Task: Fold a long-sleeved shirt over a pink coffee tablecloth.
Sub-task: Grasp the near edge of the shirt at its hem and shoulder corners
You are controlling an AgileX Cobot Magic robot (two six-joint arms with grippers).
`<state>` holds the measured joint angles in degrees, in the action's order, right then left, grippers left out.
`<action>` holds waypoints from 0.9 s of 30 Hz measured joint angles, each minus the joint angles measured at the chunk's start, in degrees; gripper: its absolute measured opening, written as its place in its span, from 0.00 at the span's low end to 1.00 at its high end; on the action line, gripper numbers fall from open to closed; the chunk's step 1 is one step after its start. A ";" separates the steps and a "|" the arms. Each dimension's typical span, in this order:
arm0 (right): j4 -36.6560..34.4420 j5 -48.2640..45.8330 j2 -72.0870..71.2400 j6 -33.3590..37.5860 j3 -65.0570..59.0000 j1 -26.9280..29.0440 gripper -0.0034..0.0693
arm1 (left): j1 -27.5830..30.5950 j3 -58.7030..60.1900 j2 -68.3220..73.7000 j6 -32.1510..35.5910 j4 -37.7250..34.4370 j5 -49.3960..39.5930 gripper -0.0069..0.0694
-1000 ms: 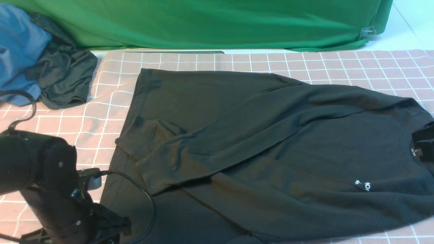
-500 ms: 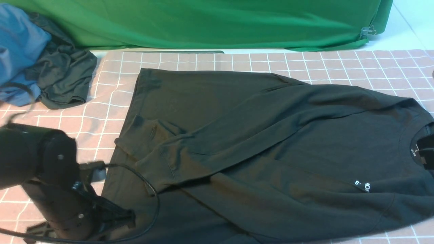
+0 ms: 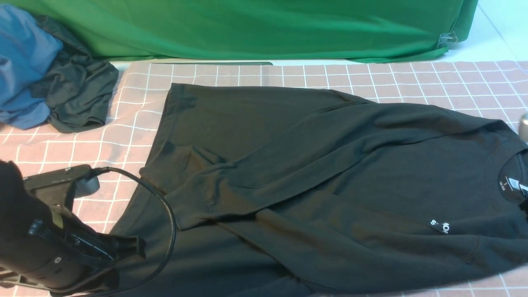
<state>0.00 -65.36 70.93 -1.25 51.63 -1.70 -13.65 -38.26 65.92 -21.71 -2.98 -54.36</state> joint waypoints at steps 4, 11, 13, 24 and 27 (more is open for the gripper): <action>-7.69 0.35 4.20 6.59 0.00 2.94 0.21 | 0.00 0.00 0.00 0.00 -0.17 0.00 0.15; -9.50 5.88 11.75 12.53 0.04 2.94 0.72 | 0.00 0.00 0.00 0.05 -0.22 0.82 0.15; -9.29 7.83 14.42 14.79 0.04 2.24 0.79 | 0.00 0.00 0.00 0.14 -0.22 0.82 0.15; -5.77 14.52 25.23 19.35 0.04 -1.35 0.82 | 0.00 0.00 0.00 0.18 -0.22 1.70 0.15; -4.74 13.41 25.96 19.41 0.04 -1.76 0.71 | 0.00 0.00 0.00 0.18 -0.22 2.10 0.15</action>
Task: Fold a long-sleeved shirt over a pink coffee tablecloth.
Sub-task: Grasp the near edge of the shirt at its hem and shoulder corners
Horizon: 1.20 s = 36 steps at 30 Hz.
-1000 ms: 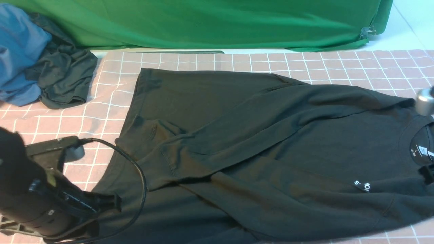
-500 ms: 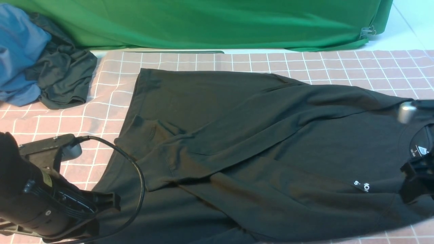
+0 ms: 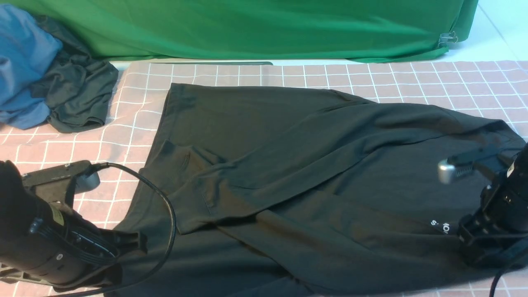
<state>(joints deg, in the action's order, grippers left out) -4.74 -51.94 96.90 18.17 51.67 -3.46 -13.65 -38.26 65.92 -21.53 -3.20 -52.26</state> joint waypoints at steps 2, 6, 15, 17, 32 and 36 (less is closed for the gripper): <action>0.46 -1.74 0.05 0.05 0.00 -0.31 0.40 | 0.00 0.00 0.00 0.00 0.00 0.27 0.15; 1.41 -5.89 0.05 0.05 0.07 -0.31 0.14 | 0.00 0.00 0.00 0.00 0.06 0.28 0.15; 5.54 -8.58 -6.49 -0.83 0.20 -0.31 0.14 | 0.00 0.00 0.00 0.40 0.11 -0.80 0.15; 6.00 -8.69 -8.54 -1.01 0.20 -0.31 0.14 | 0.00 0.00 0.00 0.40 0.11 -1.03 0.15; 6.68 -7.37 -11.90 -1.86 0.27 -0.31 0.14 | 0.00 0.00 0.00 0.68 1.90 -1.10 0.15; 7.06 -1.06 -11.39 -4.19 0.39 -0.31 0.18 | 0.00 0.00 0.00 0.73 2.38 -0.83 0.15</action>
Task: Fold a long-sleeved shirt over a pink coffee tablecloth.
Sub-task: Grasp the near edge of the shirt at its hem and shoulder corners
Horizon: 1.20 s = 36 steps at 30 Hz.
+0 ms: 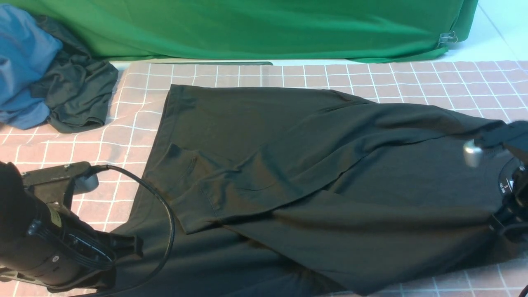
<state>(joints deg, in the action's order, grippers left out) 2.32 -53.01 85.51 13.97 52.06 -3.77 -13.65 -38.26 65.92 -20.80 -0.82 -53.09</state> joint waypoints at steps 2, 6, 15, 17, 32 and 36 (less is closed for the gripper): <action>0.75 3.71 1.07 -2.96 0.51 0.00 0.28 | 0.00 0.00 0.00 0.00 0.00 0.41 0.15; 2.60 6.58 1.75 -8.29 2.97 0.00 0.58 | 0.00 0.00 0.00 0.00 0.00 0.70 0.15; -2.32 -13.83 -0.23 -13.54 6.75 0.00 0.79 | 0.00 0.00 0.00 0.00 0.00 0.87 0.15; -2.75 -13.86 -0.93 -13.98 4.34 0.00 0.78 | 0.00 0.00 0.00 0.00 0.00 0.87 0.15; -21.35 12.67 1.27 -9.08 -8.11 -4.54 0.81 | 0.00 0.00 0.00 0.15 -1.20 1.87 0.15; -21.96 12.86 4.69 -10.67 -6.64 -5.71 0.81 | 0.00 0.00 0.00 0.15 -1.58 1.92 0.15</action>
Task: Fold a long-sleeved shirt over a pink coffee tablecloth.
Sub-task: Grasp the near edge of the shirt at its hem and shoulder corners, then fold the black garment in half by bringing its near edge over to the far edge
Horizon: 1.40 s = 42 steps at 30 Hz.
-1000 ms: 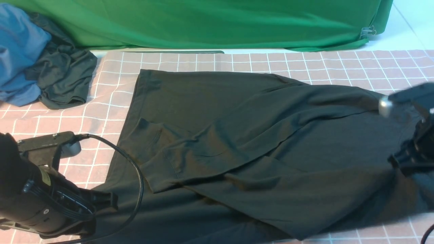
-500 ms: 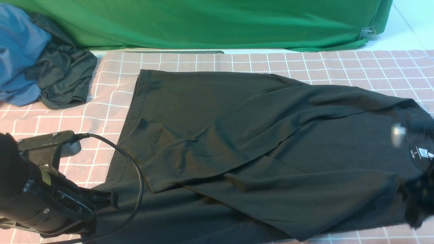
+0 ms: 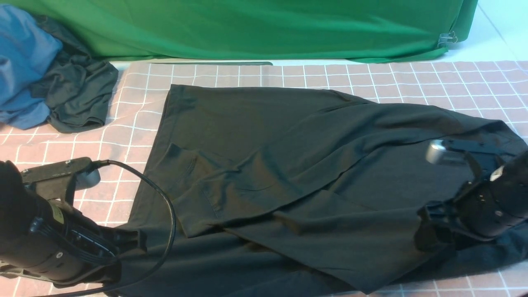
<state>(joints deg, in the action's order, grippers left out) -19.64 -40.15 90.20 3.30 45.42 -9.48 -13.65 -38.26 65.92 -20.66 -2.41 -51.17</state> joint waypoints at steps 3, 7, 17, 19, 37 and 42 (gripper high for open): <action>-0.06 0.07 2.66 -1.50 -0.04 0.00 0.81 | 0.00 0.00 0.00 0.00 -0.14 0.00 0.15; -0.18 0.16 3.77 -3.30 0.45 0.00 0.78 | 0.00 0.00 0.00 0.00 -0.56 0.00 0.15; -0.92 -2.82 4.04 0.51 3.48 0.26 0.12 | 0.00 -0.15 0.00 -0.05 -1.07 1.07 0.15; -0.23 -6.60 3.14 1.15 5.51 0.61 0.12 | 0.00 -1.25 0.00 -0.24 -1.34 -0.14 0.15; 5.74 -23.09 3.73 1.40 27.82 6.29 0.12 | 1.71 -29.90 15.50 -5.97 -2.14 -2.78 0.15; 6.41 -25.80 13.21 1.40 39.52 6.35 0.12 | 6.12 -40.16 25.41 -5.34 -5.46 -2.65 0.15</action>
<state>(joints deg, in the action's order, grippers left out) -13.23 -65.95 103.41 4.70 84.93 -3.13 -7.53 -78.42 91.33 -25.99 -7.87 -53.82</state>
